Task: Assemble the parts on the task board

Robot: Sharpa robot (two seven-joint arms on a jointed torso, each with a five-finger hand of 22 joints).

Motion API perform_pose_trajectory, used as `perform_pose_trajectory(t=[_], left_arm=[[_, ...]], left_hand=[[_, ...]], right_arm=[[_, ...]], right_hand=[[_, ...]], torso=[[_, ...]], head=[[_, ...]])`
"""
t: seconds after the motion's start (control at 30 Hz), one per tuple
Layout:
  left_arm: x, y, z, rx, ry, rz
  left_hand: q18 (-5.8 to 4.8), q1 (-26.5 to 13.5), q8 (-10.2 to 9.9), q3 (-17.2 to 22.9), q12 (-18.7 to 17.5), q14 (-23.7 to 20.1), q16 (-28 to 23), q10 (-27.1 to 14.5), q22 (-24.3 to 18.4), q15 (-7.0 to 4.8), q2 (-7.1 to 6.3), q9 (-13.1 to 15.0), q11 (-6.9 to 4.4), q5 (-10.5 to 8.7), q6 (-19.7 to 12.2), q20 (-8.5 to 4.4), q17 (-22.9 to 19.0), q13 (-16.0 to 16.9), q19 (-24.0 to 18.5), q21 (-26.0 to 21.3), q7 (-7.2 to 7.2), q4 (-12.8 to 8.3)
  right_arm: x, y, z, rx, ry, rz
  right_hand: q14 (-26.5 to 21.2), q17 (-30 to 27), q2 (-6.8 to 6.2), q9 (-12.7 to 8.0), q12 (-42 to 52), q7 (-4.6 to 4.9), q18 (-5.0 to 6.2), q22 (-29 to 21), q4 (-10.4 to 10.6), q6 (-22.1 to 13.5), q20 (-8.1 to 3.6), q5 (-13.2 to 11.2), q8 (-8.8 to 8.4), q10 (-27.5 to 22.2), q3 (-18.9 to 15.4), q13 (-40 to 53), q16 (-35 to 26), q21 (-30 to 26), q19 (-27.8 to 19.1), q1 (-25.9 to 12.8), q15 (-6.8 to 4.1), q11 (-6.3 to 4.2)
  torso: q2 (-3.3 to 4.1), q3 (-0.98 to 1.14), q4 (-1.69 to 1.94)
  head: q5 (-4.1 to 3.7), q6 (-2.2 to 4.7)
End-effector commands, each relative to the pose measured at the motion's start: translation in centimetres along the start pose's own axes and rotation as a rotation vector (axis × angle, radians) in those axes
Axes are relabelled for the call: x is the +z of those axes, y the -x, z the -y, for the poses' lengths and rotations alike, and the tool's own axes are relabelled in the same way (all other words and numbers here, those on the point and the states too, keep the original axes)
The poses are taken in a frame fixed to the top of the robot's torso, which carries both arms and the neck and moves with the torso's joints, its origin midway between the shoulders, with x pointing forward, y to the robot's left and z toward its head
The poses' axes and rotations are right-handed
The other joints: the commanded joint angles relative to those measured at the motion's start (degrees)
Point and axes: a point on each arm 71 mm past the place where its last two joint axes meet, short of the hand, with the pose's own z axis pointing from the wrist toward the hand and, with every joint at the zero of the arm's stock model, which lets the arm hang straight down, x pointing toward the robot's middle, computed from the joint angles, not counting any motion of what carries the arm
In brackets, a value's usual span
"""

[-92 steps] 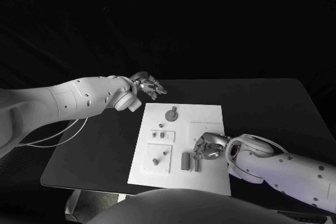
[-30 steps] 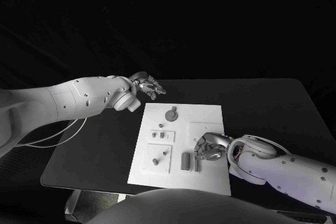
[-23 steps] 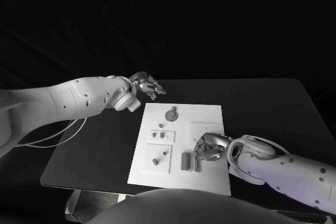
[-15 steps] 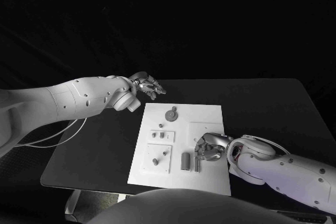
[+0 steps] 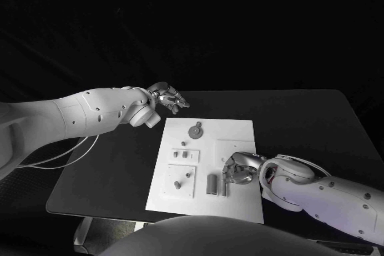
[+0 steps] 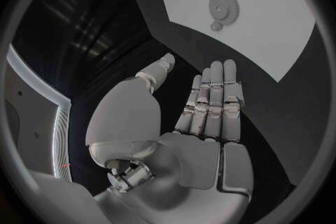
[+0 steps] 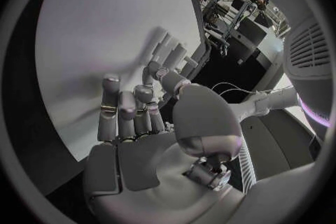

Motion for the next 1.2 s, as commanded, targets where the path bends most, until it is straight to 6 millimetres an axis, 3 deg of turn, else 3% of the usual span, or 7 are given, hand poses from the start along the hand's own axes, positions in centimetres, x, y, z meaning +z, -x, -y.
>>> perform_pose_trajectory(t=[0.03, 0.3, 0.57, 0.67, 0.83, 1.03, 1.2], left_arm=[[0.0, -0.1, 0.2, 0.002, -0.009, -0.012], [0.0, 0.0, 0.2, 0.002, -0.019, -0.003], [0.0, 0.5, 0.4, -0.020, -0.068, 0.035], [0.0, 0.5, 0.6, -0.043, -0.094, 0.043], [0.0, 0.5, 0.9, -0.094, -0.127, 0.044], [0.4, 0.5, 1.1, -0.175, -0.143, 0.042], [1.1, 1.3, 0.8, -0.271, -0.146, 0.058]], left_hand=[[0.86, -0.04, 0.30, -0.33, 0.02, 0.31, -0.30, -0.17, 0.10, 0.24, 0.51, -0.05, 0.16, -0.03, -0.44, -0.03, 0.09, -0.08, 0.27, -0.23, 0.62, 0.15], [0.85, -0.07, 0.31, -0.36, 0.03, 0.31, -0.32, -0.16, 0.11, 0.25, 0.50, -0.05, 0.16, -0.04, -0.43, -0.02, 0.10, -0.07, 0.27, -0.24, 0.62, 0.18], [0.82, -0.05, 0.62, -0.41, 0.28, 0.17, -0.53, 0.30, 0.11, 0.28, 0.90, 0.04, -0.03, -0.03, 0.02, 0.02, 0.12, 0.05, 0.12, -0.45, 0.44, 0.18], [0.71, -0.01, 0.95, -0.60, 0.46, -0.37, -1.22, 0.80, -0.07, 0.52, 1.42, 0.11, -0.23, -0.03, 0.54, 0.21, -0.07, 0.17, -0.44, -1.01, 0.19, -0.08], [0.53, -0.13, 1.50, -0.83, 0.75, -1.65, -3.73, 1.84, -1.13, 1.39, 2.55, 0.18, -0.66, -0.03, 1.56, 1.00, -1.06, 0.38, -1.99, -2.81, -0.27, -0.75], [0.27, -0.48, 1.82, -0.75, 0.47, -4.16, -7.77, 2.08, -2.98, 2.77, 3.73, 0.17, -0.80, -0.01, 2.18, 2.34, -2.69, 0.16, -4.61, -5.53, -1.09, -1.45], [-0.16, -1.04, 1.45, -0.61, -0.34, -7.42, -12.55, -0.12, -5.58, 4.19, 4.20, -0.14, -0.63, -0.03, 1.57, 3.86, -4.56, -1.36, -7.97, -8.20, -1.53, -2.38]], right_arm=[[-0.1, -0.1, 0.0, 0.004, 0.011, 0.014], [-1.5, 0.8, 0.7, 0.168, 0.006, 0.120], [-2.5, 5.8, 1.0, 0.383, 0.060, 0.317], [-2.6, 7.9, 1.3, 0.419, 0.089, 0.381], [-2.5, 10.9, 2.9, 0.452, 0.105, 0.452], [-1.8, 13.4, 6.4, 0.518, 0.084, 0.517], [-1.1, 14.6, 9.0, 0.576, 0.080, 0.521]], right_hand=[[-0.11, 0.06, -0.16, 0.12, -0.26, -0.08, 0.87, 0.86, 0.10, 0.42, -0.41, 0.06, 0.22, 0.05, 0.36, 0.06, 0.22, 0.32, 0.00, 0.36, -0.45, -0.30], [-0.06, -0.06, -0.60, 0.23, -0.48, 0.23, 0.87, 0.76, 0.19, -0.18, -0.41, 0.04, -0.14, 0.10, 0.42, -0.07, 0.04, 0.28, 0.18, -0.36, -0.56, -0.06], [-0.35, -0.91, -1.45, 0.68, -2.43, 0.92, 0.87, 0.37, 0.29, -2.40, -0.19, 0.03, -1.18, -0.40, 0.02, -1.21, -1.60, -0.52, -0.15, -1.56, -0.60, 0.61], [-1.48, -2.07, -1.80, 0.82, -6.00, 1.27, 0.87, -0.20, 0.22, -3.52, 0.78, 0.02, -1.91, -1.15, 0.36, -3.67, -4.23, -2.17, -1.82, -1.95, -0.28, 1.02], [-2.95, -4.16, -2.04, 0.93, -12.30, 1.86, 0.87, -1.43, 0.29, -4.91, 2.29, 0.02, -2.90, -1.84, 0.53, -8.32, -8.80, -5.09, -4.21, -2.88, 0.29, 1.66], [-5.06, -9.13, -1.76, 0.33, -22.21, 3.15, 0.77, -4.65, 0.30, -6.25, 5.26, 0.00, -4.26, -2.91, 1.10, -16.23, -19.47, -11.60, -8.63, -3.34, 1.98, 3.03], [-7.29, -14.34, -1.01, -0.71, -34.53, 4.30, 0.10, -9.04, 0.34, -7.73, 8.04, -0.01, -5.10, -3.37, 2.25, -26.11, -33.88, -19.61, -13.97, -3.88, 5.68, 5.36]], torso=[[-0.01, -0.01, 0.00], [-0.10, -0.06, -0.01], [-0.08, -0.10, -0.08], [-0.14, -0.17, -0.11], [-0.36, -0.30, -0.25], [-0.95, -0.74, -0.50], [-1.99, -1.15, -0.78]], head=[[-0.05, 0.01], [-0.04, 0.01], [-0.93, 0.01], [-1.24, 0.01], [-2.47, 0.01], [-3.82, 0.01], [-4.42, 2.77]])
